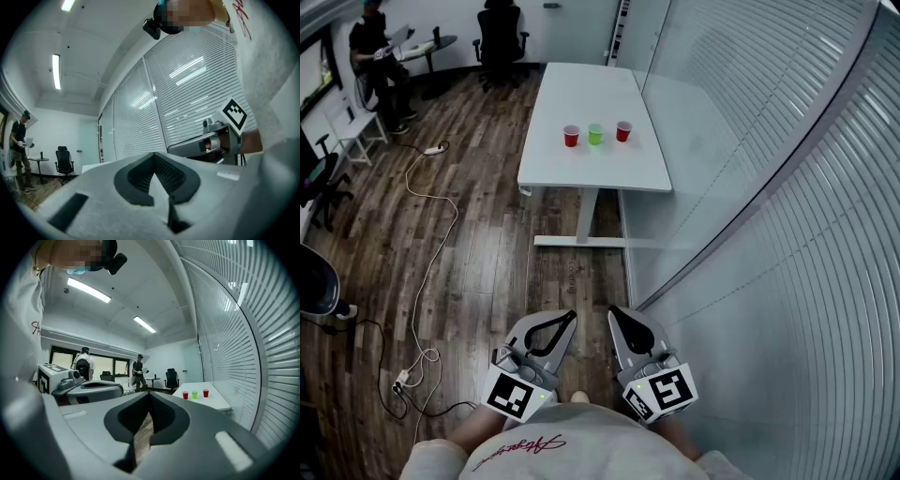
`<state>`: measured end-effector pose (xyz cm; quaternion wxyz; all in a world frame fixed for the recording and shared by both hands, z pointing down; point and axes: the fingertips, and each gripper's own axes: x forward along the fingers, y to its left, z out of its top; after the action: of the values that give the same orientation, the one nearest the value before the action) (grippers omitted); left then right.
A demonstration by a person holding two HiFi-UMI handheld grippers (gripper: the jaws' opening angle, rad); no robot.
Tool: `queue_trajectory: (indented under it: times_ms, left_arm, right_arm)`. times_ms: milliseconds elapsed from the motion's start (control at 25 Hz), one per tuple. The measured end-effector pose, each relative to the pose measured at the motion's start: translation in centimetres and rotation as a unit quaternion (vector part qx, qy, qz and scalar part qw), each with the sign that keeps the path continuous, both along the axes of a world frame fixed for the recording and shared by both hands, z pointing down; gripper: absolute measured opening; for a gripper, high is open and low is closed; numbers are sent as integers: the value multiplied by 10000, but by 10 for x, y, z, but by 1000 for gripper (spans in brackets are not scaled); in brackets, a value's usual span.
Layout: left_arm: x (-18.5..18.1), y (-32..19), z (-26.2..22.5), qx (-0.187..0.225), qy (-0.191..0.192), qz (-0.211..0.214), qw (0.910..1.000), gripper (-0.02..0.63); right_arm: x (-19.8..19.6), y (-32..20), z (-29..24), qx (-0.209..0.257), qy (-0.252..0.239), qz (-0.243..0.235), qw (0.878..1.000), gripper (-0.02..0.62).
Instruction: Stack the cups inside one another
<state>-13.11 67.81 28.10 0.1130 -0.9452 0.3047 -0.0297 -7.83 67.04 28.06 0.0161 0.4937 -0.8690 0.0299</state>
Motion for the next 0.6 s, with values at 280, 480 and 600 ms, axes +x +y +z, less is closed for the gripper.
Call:
queue_trajectory:
  times_ms: [280, 480, 600]
  left_arm:
    - [4, 0, -8, -71, 378, -71, 9992, -5]
    - [2, -1, -16, -157, 910, -224, 9955, -5]
    - [1, -1, -13, -178, 900, -269, 9954, -5]
  right_arm:
    - [10, 2, 3, -27, -14, 11, 10000, 0]
    - [10, 6, 5, -63, -49, -37, 10000, 0]
    - [10, 6, 5, -53, -58, -76, 9999, 0]
